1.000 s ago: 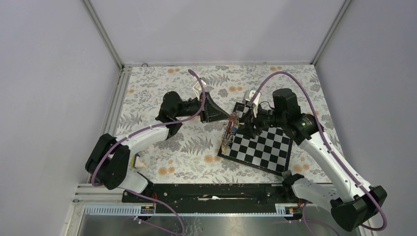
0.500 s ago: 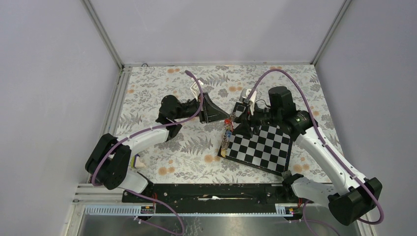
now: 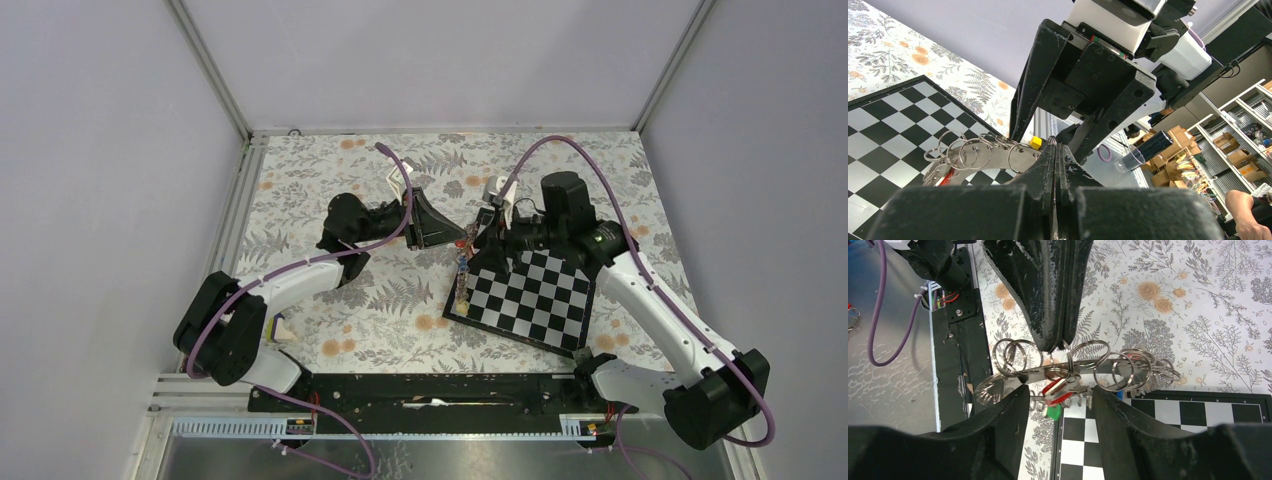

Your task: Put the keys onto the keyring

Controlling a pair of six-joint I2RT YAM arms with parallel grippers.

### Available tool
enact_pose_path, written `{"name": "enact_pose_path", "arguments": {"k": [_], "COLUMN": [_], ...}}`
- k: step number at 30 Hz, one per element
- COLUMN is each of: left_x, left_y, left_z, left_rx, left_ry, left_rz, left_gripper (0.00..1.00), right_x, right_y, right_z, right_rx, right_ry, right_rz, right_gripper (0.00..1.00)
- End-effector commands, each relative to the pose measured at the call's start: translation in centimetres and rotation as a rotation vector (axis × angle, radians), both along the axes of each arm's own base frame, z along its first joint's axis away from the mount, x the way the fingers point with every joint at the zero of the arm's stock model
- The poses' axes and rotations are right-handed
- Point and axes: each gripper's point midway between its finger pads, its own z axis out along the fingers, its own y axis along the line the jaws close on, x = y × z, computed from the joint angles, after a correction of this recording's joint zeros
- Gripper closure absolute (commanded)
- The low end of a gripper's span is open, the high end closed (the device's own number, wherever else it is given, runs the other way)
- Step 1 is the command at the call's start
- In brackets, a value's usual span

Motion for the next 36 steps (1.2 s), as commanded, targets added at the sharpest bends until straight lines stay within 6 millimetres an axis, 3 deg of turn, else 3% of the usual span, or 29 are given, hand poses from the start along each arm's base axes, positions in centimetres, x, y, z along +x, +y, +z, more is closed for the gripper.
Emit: {"name": "enact_pose_path", "arguments": {"k": [1, 5, 18, 36], "left_x": [-0.6, -0.7, -0.4, -1.5], "left_y": [0.5, 0.5, 0.5, 0.6], "left_z": [3.0, 2.9, 2.2, 1.2], "left_rx": [-0.076, -0.075, -0.040, 0.027], "left_ry": [-0.087, -0.089, -0.130, -0.253], "left_rz": [0.019, 0.018, 0.028, -0.041], "left_gripper": [1.00, 1.00, 1.00, 1.00], "right_x": [0.6, 0.8, 0.2, 0.4], "right_y": [0.5, 0.7, -0.3, -2.1], "right_z": [0.5, 0.4, 0.9, -0.5], "right_rx": [0.035, 0.040, 0.013, -0.088], "right_ry": [-0.023, -0.023, -0.075, -0.111], "right_rz": [0.008, 0.009, -0.006, -0.057], "right_gripper": [0.45, 0.51, 1.00, 1.00]}}
